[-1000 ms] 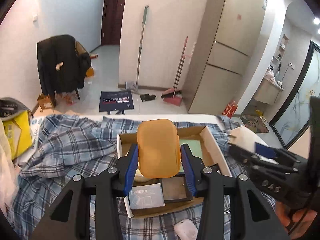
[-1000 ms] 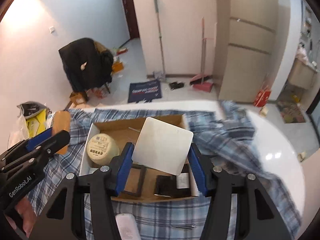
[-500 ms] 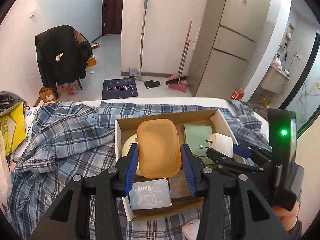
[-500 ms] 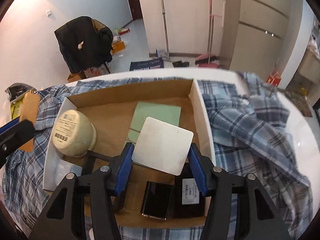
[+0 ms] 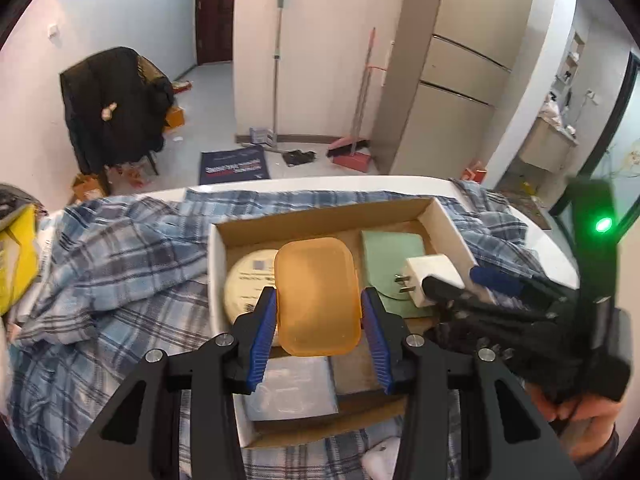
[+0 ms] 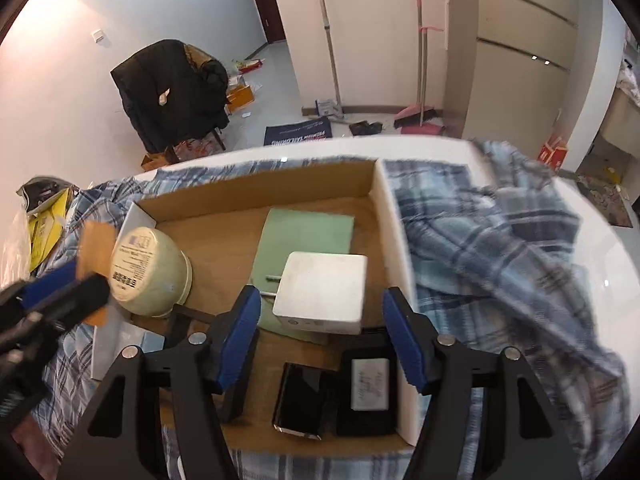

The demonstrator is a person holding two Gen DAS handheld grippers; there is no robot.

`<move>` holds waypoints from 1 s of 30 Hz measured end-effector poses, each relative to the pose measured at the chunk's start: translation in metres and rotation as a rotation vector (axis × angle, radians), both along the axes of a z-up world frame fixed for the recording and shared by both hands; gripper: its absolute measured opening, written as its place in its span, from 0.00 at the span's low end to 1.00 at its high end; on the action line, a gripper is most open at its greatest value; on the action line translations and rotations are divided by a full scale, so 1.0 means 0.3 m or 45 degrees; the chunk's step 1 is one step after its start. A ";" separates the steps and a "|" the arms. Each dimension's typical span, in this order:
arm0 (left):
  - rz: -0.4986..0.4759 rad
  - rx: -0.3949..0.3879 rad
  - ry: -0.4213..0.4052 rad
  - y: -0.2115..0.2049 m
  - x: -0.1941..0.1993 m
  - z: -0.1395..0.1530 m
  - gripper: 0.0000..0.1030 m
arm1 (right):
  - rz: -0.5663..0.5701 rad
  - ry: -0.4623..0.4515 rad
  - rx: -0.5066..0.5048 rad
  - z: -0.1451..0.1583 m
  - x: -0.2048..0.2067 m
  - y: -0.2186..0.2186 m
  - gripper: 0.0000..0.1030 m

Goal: Organize rigid objects
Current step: 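Set orange soap box in box with left tool while right tool releases pad, then grasp the white remote on the shirt with the right tool and lift it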

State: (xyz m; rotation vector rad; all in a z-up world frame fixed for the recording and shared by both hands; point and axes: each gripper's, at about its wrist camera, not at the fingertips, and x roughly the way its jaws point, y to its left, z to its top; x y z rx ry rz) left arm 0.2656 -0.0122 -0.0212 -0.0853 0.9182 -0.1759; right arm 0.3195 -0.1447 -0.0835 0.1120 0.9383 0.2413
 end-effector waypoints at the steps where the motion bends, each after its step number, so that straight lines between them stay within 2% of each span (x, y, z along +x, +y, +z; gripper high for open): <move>1: -0.012 -0.007 0.005 -0.006 0.000 -0.006 0.43 | 0.004 -0.016 0.009 0.020 -0.009 -0.010 0.60; 7: -0.084 0.017 0.039 -0.076 0.002 -0.051 0.43 | -0.067 -0.050 0.020 0.085 -0.021 -0.097 0.60; 14: -0.145 0.044 0.094 -0.154 0.009 -0.121 0.43 | -0.099 0.014 0.081 0.065 0.007 -0.141 0.60; 21: -0.162 0.083 0.118 -0.183 0.015 -0.164 0.43 | -0.120 0.024 0.068 0.056 0.014 -0.138 0.60; 23: -0.158 0.091 0.116 -0.185 0.017 -0.159 0.48 | -0.122 0.019 0.055 0.060 0.010 -0.131 0.60; 25: -0.140 0.080 0.068 -0.171 0.007 -0.126 0.68 | -0.127 0.002 0.054 0.079 -0.002 -0.130 0.60; 26: -0.120 0.060 0.029 -0.160 -0.004 -0.103 0.74 | -0.135 -0.010 0.056 0.092 -0.012 -0.134 0.60; 27: -0.093 0.027 -0.016 -0.145 -0.017 -0.079 0.86 | -0.142 -0.018 0.054 0.104 -0.022 -0.138 0.60; 28: -0.071 0.003 -0.050 -0.135 -0.030 -0.064 0.91 | -0.146 -0.024 0.046 0.118 -0.034 -0.141 0.61; 30: -0.052 0.012 -0.081 -0.118 -0.053 -0.046 0.91 | -0.137 -0.026 0.008 0.136 -0.058 -0.142 0.63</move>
